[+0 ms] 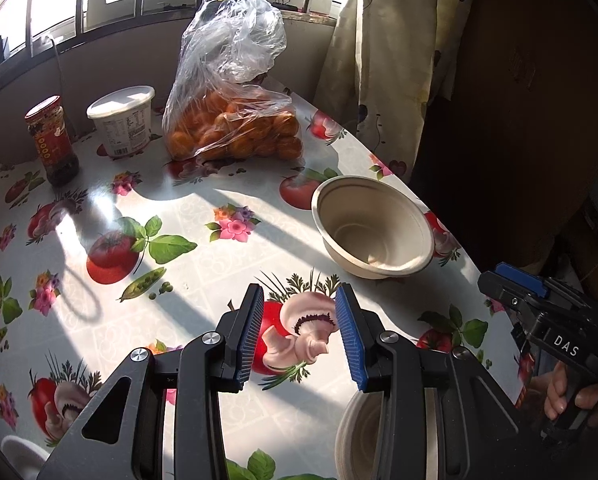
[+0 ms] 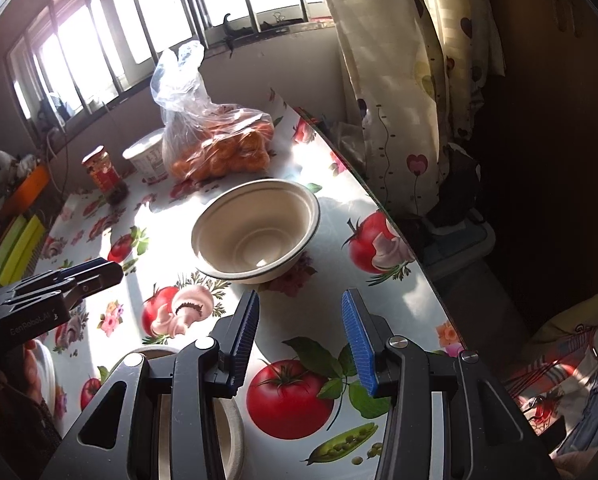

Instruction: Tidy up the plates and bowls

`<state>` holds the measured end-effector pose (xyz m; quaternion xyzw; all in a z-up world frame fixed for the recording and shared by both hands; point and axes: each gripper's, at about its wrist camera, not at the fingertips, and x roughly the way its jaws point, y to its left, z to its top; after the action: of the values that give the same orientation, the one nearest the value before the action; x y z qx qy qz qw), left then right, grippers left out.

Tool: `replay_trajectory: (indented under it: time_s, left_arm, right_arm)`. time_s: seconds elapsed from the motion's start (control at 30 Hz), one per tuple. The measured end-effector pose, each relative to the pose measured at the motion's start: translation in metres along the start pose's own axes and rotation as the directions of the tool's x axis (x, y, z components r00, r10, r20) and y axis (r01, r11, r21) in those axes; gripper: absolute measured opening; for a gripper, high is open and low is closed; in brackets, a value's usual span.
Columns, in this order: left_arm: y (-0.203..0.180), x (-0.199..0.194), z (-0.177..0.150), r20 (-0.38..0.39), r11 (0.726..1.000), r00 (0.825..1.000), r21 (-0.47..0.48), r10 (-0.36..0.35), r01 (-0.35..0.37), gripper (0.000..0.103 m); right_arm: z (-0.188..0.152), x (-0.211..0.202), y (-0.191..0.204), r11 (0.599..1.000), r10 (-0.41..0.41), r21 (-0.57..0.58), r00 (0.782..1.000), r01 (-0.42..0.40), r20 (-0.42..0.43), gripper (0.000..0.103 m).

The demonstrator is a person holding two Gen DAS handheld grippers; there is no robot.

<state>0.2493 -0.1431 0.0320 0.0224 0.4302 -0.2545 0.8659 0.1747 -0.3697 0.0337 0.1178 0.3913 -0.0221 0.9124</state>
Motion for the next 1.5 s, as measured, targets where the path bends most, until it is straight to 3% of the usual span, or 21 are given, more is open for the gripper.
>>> replay_trajectory:
  time_s: [0.23, 0.53, 0.83, 1.1, 1.5]
  left_arm:
    - [0.001, 0.018, 0.019, -0.006, 1.0, 1.0, 0.013, -0.011, 0.011, 0.039]
    - [-0.002, 0.046, 0.032, -0.039, 0.998, 0.997, 0.006, -0.06, 0.06, 0.039]
    - [-0.005, 0.059, 0.041, -0.041, 0.999, 0.998, 0.009, -0.05, 0.051, 0.039]
    - [-0.007, 0.07, 0.043, -0.061, 0.999, 0.997, 0.01, -0.043, 0.044, 0.03]
    - [-0.011, 0.078, 0.044, -0.076, 0.999, 0.996, 0.019, -0.049, 0.05, 0.024]
  right_arm:
    - [0.017, 0.015, -0.012, 1.0, 0.002, 0.001, 1.0, -0.002, 0.001, 0.043]
    - [0.031, 0.041, -0.02, 0.997, 0.064, 0.033, 0.998, -0.063, -0.028, 0.043]
    - [0.039, 0.056, -0.021, 0.997, 0.071, 0.015, 0.997, -0.07, -0.026, 0.043]
    - [0.039, 0.07, -0.024, 0.995, 0.099, 0.019, 0.994, -0.098, -0.041, 0.042]
    - [0.036, 0.079, -0.021, 0.993, 0.121, 0.02, 0.991, -0.12, -0.06, 0.022]
